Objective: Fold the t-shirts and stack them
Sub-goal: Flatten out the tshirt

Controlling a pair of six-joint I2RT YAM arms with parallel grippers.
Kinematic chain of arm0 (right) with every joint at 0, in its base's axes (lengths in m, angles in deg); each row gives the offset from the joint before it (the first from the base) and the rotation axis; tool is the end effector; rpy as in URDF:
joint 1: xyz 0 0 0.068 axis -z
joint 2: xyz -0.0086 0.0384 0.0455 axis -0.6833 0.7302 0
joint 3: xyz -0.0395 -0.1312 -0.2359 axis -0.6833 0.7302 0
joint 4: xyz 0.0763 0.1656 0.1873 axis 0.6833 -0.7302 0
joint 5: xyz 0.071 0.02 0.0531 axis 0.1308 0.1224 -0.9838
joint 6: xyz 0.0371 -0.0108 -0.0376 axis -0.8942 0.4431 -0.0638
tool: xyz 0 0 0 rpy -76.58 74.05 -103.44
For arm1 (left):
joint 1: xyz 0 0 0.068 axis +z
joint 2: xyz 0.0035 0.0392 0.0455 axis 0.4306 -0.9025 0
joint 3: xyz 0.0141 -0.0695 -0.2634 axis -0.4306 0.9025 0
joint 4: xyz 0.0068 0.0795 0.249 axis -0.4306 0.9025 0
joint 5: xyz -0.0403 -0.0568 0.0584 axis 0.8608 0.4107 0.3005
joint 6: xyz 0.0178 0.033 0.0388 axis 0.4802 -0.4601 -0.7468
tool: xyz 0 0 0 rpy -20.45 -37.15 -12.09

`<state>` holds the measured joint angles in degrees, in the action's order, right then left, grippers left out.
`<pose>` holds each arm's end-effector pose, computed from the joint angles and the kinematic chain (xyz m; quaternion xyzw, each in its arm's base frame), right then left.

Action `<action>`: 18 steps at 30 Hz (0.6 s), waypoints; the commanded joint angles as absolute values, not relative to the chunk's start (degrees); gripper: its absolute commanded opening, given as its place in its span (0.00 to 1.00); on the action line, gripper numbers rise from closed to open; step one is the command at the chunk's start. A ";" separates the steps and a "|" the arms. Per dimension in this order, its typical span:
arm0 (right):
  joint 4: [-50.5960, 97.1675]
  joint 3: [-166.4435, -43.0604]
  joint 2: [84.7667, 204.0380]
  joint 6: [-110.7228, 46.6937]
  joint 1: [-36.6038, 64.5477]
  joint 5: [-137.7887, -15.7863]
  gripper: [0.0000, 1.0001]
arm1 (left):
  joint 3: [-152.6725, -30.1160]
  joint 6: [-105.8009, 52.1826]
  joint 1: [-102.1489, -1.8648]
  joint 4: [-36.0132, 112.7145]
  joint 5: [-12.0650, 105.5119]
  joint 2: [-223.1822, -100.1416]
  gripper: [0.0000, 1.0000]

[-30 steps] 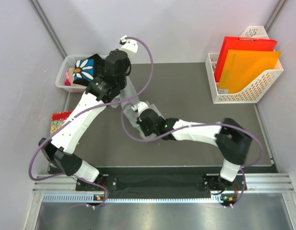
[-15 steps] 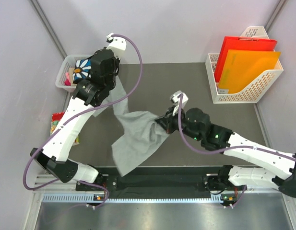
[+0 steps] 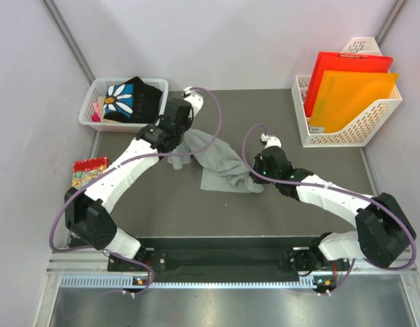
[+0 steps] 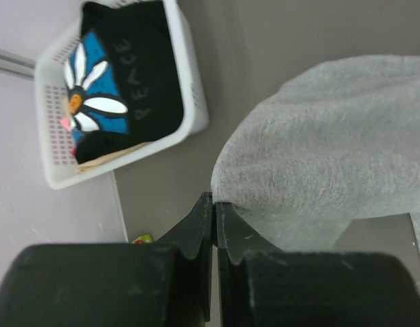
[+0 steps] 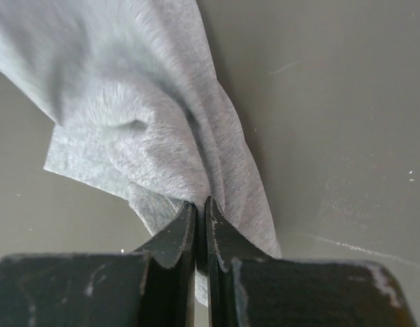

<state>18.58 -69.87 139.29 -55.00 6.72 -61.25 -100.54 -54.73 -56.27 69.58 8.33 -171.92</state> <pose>0.2232 0.1583 0.2064 -0.0232 0.9062 0.1755 0.3839 0.2981 -0.1567 0.3601 0.2270 0.8288 0.1698 0.4823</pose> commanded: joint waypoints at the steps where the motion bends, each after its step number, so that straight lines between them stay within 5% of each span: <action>1: 19.67 -70.60 133.73 -55.26 6.89 -62.54 0.00 | -97.72 -53.77 -56.45 66.82 11.47 -167.13 0.00; 18: -10.74 -72.19 90.31 -63.33 0.21 -75.82 0.00 | -98.33 -54.38 -53.20 91.16 38.11 -144.18 0.00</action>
<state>-3.49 -71.60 93.95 -57.32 1.08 -70.84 -96.87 -54.53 -54.52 85.10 29.71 -144.69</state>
